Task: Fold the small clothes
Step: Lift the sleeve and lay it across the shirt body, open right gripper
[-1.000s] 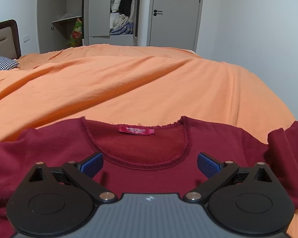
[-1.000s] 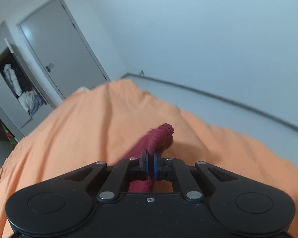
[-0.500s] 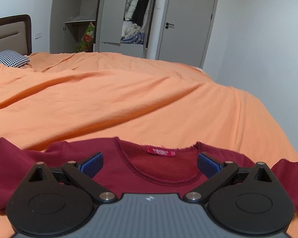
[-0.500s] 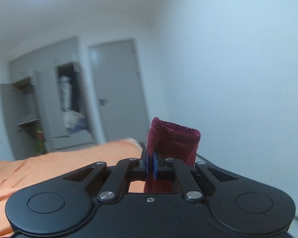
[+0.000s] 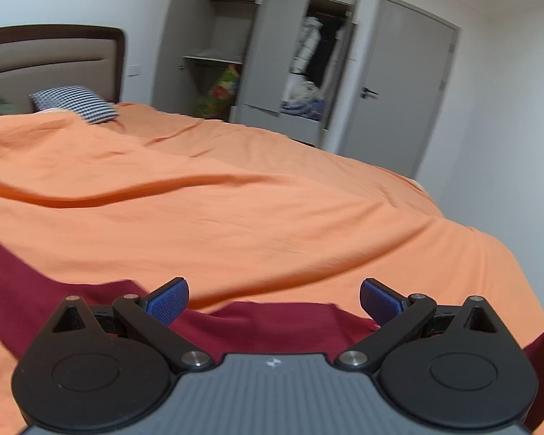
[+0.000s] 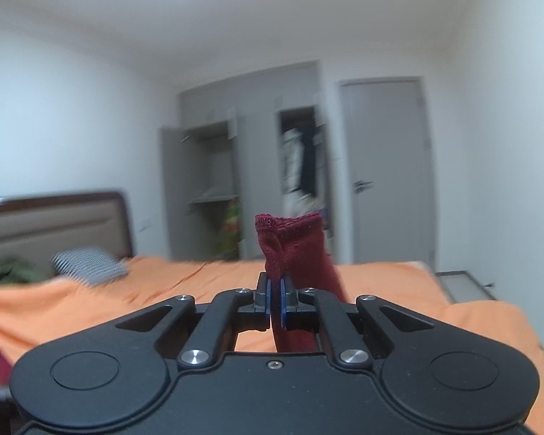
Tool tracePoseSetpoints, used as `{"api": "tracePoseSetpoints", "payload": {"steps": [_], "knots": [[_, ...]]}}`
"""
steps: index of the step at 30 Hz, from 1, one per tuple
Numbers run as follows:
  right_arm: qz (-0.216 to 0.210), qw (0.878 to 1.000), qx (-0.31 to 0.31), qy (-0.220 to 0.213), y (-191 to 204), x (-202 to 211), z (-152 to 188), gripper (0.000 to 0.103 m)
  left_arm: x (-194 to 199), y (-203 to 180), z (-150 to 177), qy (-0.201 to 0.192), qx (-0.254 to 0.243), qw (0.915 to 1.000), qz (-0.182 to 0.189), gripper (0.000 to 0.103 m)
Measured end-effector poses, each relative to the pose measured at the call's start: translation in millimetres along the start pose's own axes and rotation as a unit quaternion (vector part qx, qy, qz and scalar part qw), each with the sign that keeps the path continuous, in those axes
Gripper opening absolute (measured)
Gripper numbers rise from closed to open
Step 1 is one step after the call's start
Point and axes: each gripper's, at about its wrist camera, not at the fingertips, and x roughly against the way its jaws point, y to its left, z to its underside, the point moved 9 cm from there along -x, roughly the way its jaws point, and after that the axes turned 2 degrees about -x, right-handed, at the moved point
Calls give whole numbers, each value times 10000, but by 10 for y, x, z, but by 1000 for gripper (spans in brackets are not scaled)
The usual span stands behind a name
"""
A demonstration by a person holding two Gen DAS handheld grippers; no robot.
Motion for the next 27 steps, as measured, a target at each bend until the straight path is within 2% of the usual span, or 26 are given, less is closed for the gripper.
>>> {"api": "tracePoseSetpoints", "payload": {"steps": [5, 10, 14, 18, 20, 23, 24, 25, 26, 27], "knots": [[-476, 9956, 523, 610, 894, -284, 590, 4, 44, 474, -56, -35, 223, 9992, -322, 103], [-766, 9807, 1063, 1453, 1601, -471, 1395, 4, 16, 781, 15, 46, 400, 9983, -431, 103], [-895, 9674, 1558, 1784, 1945, -274, 1967, 4, -35, 859, 141, 183, 585, 9981, -112, 103], [-989, 9516, 2254, 1843, 2219, -122, 2224, 4, -105, 786, 271, 365, 724, 9957, 446, 103], [-1049, 9400, 2626, 1907, 2355, -64, 2380, 7, -146, 741, 322, 457, 720, 9947, 579, 103], [-1209, 9302, 2861, 1955, 2513, 78, 2541, 25, -200, 657, 379, 499, 580, 9953, 587, 103], [-1257, 9288, 2864, 1990, 2527, 115, 2558, 38, -219, 636, 386, 511, 548, 9955, 576, 103], [-1290, 9292, 2826, 2003, 2485, 195, 2558, 46, -231, 623, 402, 520, 521, 9957, 561, 103], [-1295, 9309, 2771, 1998, 2443, 277, 2542, 62, -249, 601, 418, 533, 492, 9959, 538, 103], [-1254, 9338, 2701, 1986, 2355, 359, 2510, 71, -271, 585, 442, 557, 445, 9962, 501, 103]]}}
